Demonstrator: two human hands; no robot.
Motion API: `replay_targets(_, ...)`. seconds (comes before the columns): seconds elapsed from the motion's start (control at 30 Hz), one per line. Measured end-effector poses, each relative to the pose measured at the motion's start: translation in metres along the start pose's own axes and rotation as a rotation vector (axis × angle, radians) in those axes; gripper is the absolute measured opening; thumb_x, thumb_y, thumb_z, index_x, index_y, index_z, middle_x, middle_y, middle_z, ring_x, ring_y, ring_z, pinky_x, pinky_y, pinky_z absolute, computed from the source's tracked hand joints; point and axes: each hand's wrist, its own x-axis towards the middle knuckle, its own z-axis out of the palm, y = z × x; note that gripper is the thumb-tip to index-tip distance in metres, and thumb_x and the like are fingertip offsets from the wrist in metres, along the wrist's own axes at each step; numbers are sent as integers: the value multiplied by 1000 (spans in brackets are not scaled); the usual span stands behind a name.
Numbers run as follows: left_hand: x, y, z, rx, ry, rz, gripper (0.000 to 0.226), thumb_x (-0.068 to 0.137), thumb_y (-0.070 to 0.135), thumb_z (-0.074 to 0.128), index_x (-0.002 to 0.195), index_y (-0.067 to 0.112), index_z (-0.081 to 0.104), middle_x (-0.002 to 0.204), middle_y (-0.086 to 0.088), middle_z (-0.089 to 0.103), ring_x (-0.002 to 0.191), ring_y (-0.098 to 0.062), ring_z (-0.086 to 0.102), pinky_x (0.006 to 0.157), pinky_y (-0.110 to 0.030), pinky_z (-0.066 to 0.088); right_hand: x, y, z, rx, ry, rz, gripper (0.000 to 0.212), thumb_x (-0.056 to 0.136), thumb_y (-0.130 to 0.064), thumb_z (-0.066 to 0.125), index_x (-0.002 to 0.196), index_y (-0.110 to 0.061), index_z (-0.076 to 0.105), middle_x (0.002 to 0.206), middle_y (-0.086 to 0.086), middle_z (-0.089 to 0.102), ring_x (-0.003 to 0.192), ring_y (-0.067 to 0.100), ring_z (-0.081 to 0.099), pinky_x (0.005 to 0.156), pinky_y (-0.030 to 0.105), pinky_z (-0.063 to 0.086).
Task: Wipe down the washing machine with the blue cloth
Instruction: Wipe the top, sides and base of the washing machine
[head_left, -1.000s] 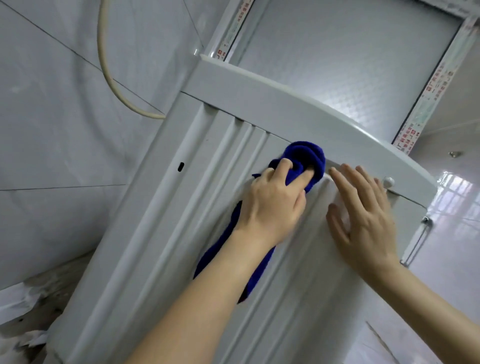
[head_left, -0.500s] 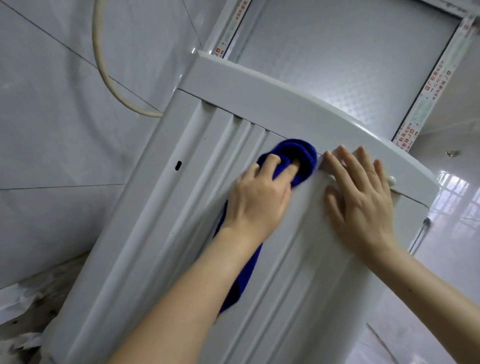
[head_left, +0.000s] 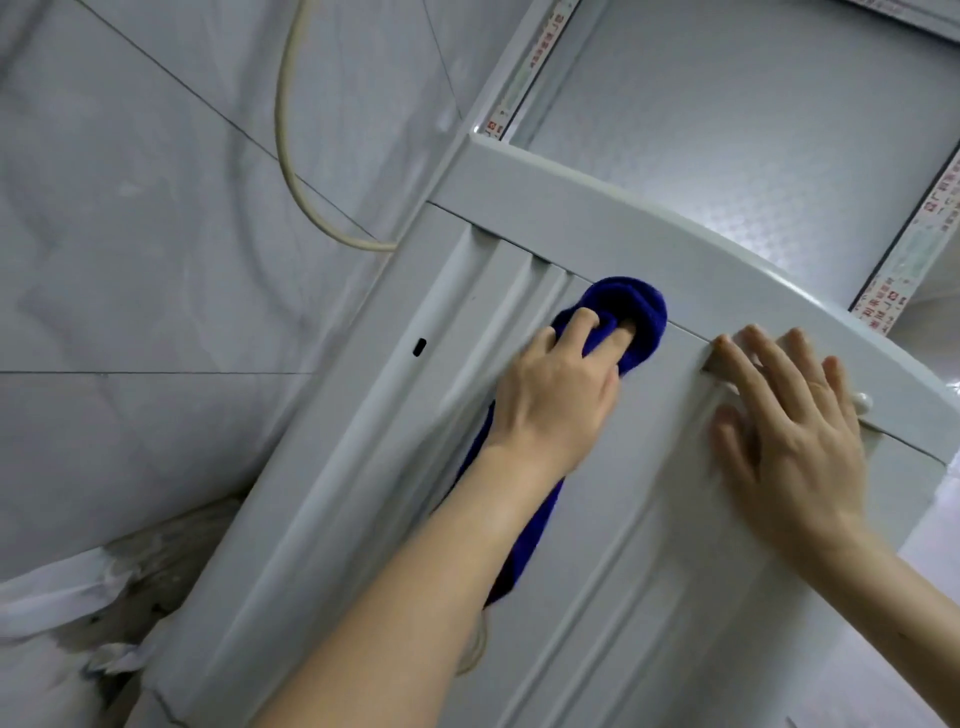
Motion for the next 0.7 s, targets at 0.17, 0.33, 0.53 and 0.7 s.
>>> replay_targets(0.17, 4, -70, -19, -16, 38, -464, 40, 97, 25, 43, 137, 26, 52, 135, -8, 44, 100, -32, 54, 75, -36, 40, 0, 0, 3, -12, 7, 3, 53, 98, -27, 43, 147, -8, 53, 154, 16, 47, 148, 40, 34, 125, 51, 17)
replay_targets(0.33, -3, -82, -23, -170, 55, -597, 42, 100, 25, 38, 141, 27, 47, 130, 0, 43, 86, -22, 53, 71, -30, 38, 5, -8, 3, 21, -27, -45, 53, 99, -25, 41, 146, -3, 52, 153, 19, 48, 147, 41, 35, 123, 52, 21)
replay_targets(0.53, -30, -77, -19, -96, 125, -751, 42, 97, 21, 40, 137, 26, 53, 122, 0, 45, 77, -18, 46, 65, -29, 32, 48, -45, 26, 2, -99, -239, 56, 98, -28, 43, 151, -12, 48, 156, 14, 45, 149, 38, 33, 123, 55, 23)
replay_targets(0.7, 6, -66, -21, -134, 66, -620, 44, 99, 22, 37, 142, 25, 47, 126, -1, 41, 84, -19, 47, 69, -28, 31, 74, -52, 43, -44, -122, -193, 61, 96, -35, 38, 155, -17, 43, 157, 12, 44, 149, 38, 33, 124, 55, 20)
